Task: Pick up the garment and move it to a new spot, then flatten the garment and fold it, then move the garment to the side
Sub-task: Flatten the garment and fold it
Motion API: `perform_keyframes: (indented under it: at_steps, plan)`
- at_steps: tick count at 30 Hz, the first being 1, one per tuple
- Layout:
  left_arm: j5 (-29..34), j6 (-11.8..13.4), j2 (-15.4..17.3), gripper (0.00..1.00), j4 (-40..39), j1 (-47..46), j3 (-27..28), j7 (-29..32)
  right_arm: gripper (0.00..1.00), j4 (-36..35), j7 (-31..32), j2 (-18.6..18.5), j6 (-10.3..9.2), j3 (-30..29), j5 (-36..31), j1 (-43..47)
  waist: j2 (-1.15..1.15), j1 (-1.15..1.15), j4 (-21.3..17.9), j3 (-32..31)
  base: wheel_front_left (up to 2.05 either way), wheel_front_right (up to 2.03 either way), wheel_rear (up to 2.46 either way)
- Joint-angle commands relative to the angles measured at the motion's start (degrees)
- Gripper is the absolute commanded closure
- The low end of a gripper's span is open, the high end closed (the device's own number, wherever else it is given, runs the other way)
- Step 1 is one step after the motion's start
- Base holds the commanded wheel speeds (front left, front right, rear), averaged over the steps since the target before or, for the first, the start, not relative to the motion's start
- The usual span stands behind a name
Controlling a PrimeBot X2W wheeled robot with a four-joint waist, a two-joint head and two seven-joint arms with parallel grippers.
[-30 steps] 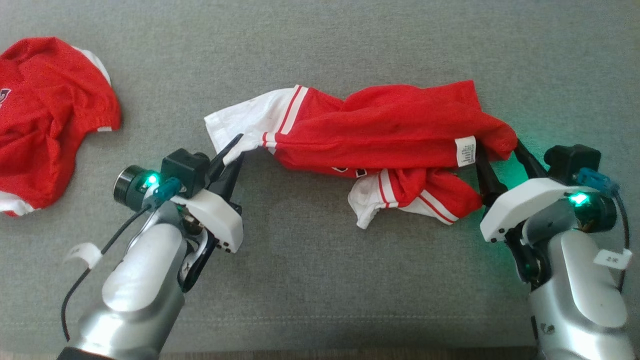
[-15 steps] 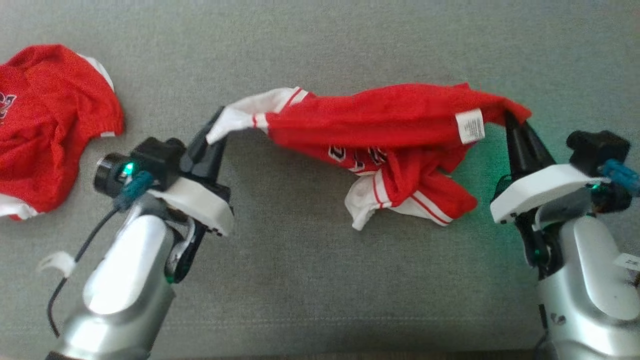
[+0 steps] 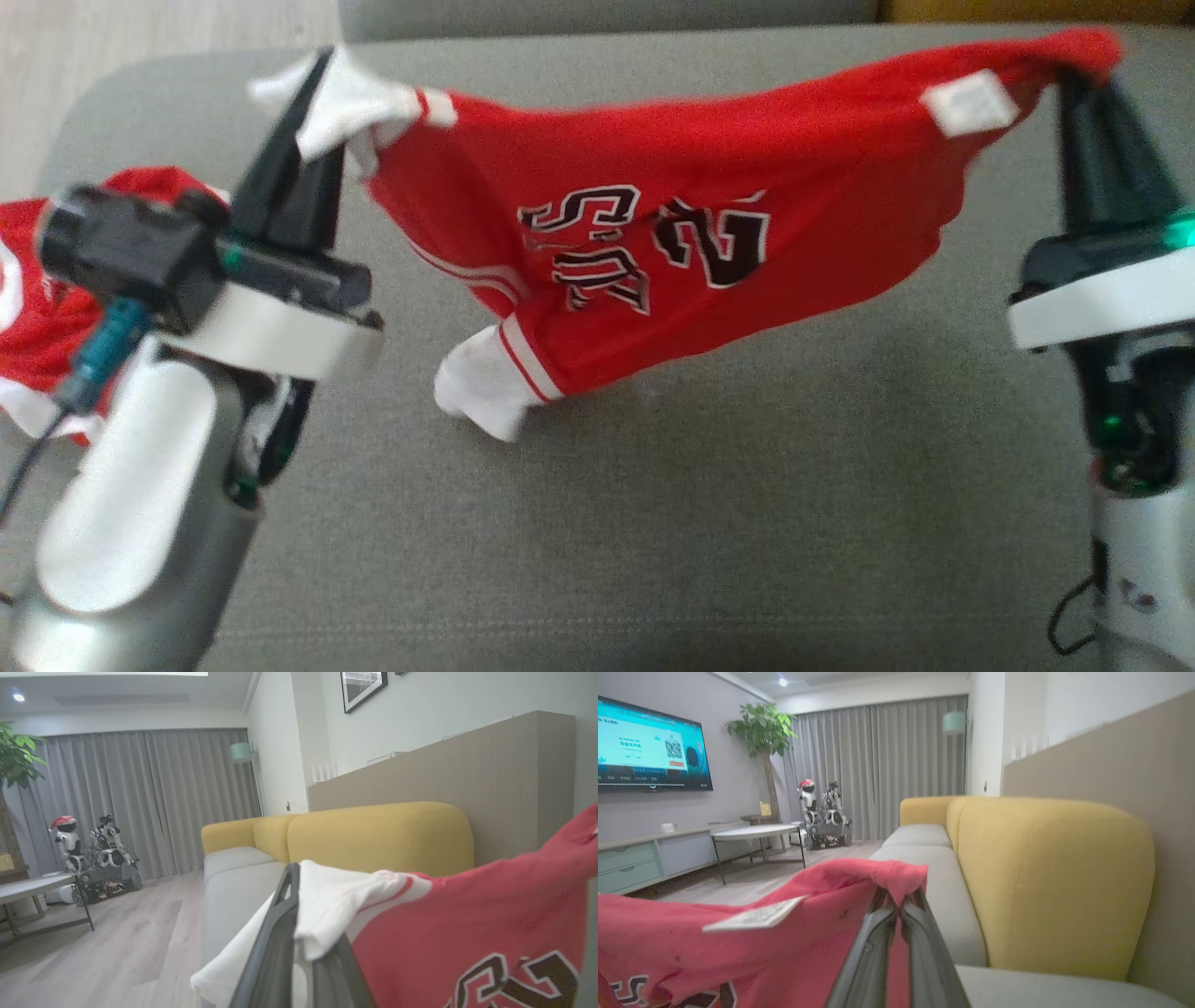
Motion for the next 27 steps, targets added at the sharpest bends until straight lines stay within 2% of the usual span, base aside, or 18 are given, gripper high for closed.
perform_keyframes:
  at_steps: [1, 8, 15, 22, 27]
  plan:
    - [0.6, 0.6, 2.6, 1.0, -3.7, -4.6, 3.3, 1.2, 1.0, -4.2, 1.4, -0.5, -0.04, 0.1, 0.3, -0.3, 0.0, 0.0, 0.2, -2.1, 0.0, 0.0, 0.0]
    - [1.0, 1.7, 5.3, 1.0, -13.1, -5.7, 4.2, 8.0, 1.0, -14.0, 7.1, -0.2, -0.04, -3.2, 0.9, 2.2, 0.0, 0.0, -0.1, -5.6, 0.0, 0.0, 0.0]
    - [0.6, 2.6, 6.5, 1.0, -17.1, -4.7, 4.5, 11.6, 1.0, -17.4, 9.8, 1.3, -0.04, -5.0, 2.2, 5.2, 0.0, 0.0, -0.2, -6.4, 0.0, 0.0, 0.0]
    - [-2.1, 0.4, 5.0, 1.0, -11.5, -9.6, 4.4, 10.8, 1.0, -13.2, 9.4, 2.1, -0.04, -5.8, 4.9, 1.2, 0.0, 0.0, -0.1, -3.9, 0.0, 0.0, 0.0]
    - [-3.6, -2.9, 3.5, 1.0, -1.0, -20.2, 4.5, 9.0, 1.0, -4.8, 7.8, 2.6, -0.04, -5.6, 8.6, -9.7, 0.0, 0.0, -0.8, 0.7, 0.0, 0.0, 0.0]
